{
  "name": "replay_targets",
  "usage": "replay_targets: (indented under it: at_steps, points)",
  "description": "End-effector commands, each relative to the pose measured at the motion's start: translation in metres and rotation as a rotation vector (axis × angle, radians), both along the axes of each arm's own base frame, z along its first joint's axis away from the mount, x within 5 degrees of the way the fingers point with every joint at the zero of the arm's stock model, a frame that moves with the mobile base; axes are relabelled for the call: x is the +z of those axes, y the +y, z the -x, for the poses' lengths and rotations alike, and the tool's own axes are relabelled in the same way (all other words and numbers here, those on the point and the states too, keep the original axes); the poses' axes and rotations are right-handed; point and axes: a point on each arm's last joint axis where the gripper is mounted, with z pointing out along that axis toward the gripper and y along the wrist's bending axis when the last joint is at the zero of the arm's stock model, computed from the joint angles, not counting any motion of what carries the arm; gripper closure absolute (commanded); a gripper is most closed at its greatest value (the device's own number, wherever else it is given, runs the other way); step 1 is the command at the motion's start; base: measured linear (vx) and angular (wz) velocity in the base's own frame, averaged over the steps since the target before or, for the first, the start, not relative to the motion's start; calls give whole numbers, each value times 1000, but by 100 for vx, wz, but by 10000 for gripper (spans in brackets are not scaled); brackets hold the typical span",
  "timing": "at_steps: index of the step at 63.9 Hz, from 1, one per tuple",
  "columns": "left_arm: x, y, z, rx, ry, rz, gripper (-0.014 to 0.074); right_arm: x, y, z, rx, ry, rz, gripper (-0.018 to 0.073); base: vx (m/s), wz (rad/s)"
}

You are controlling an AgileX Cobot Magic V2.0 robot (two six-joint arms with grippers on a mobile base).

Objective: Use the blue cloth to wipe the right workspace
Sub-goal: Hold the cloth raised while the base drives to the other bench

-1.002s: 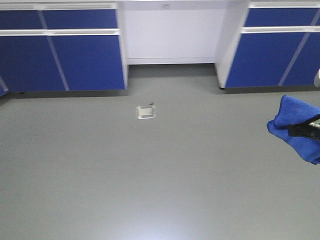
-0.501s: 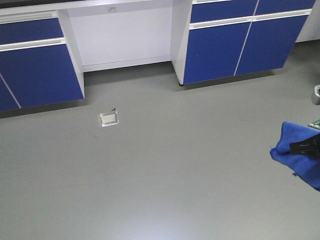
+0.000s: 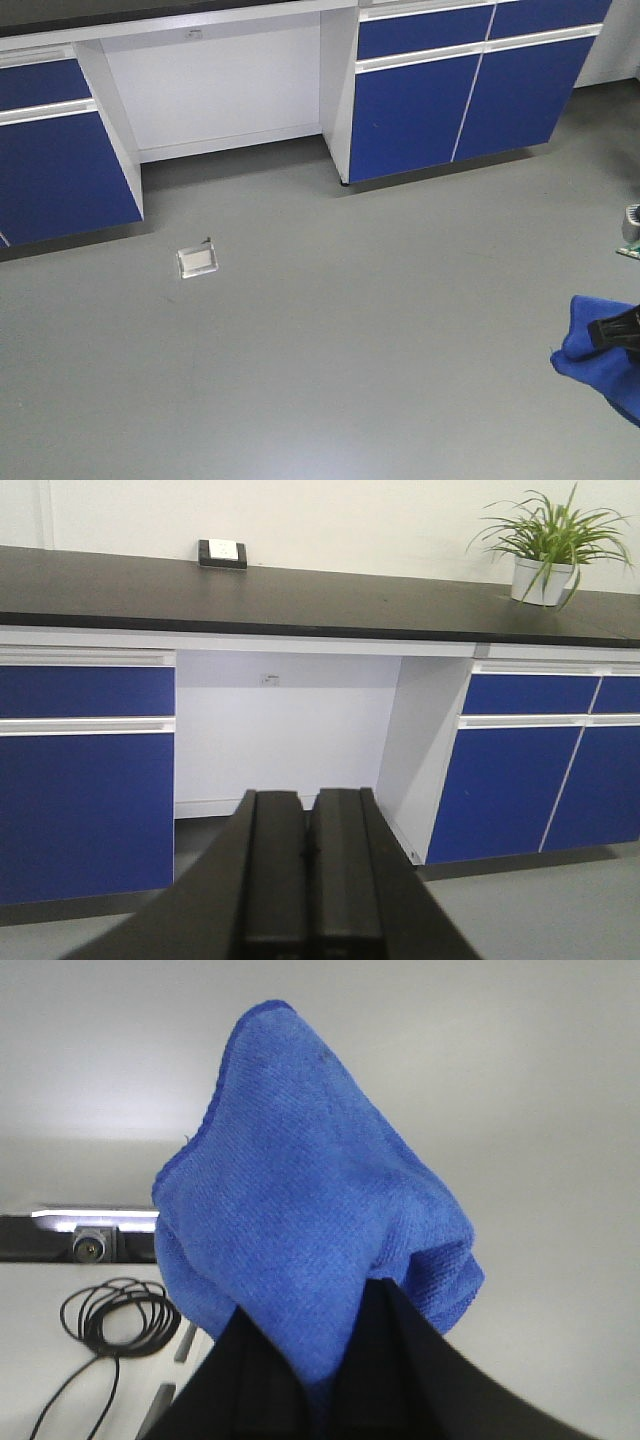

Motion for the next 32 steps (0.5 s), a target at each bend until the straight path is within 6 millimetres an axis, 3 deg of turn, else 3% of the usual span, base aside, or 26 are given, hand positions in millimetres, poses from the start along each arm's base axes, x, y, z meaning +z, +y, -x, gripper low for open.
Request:
replay_targets:
  at_steps: [1,32]
  points:
    - [-2,-1,0,-9,-65,14,602,10,-1,0,5,-26,9,564,23,10]
    - [-2,-1,0,-9,-65,14,602,8,-2,19,-15,191,13,564,30,13]
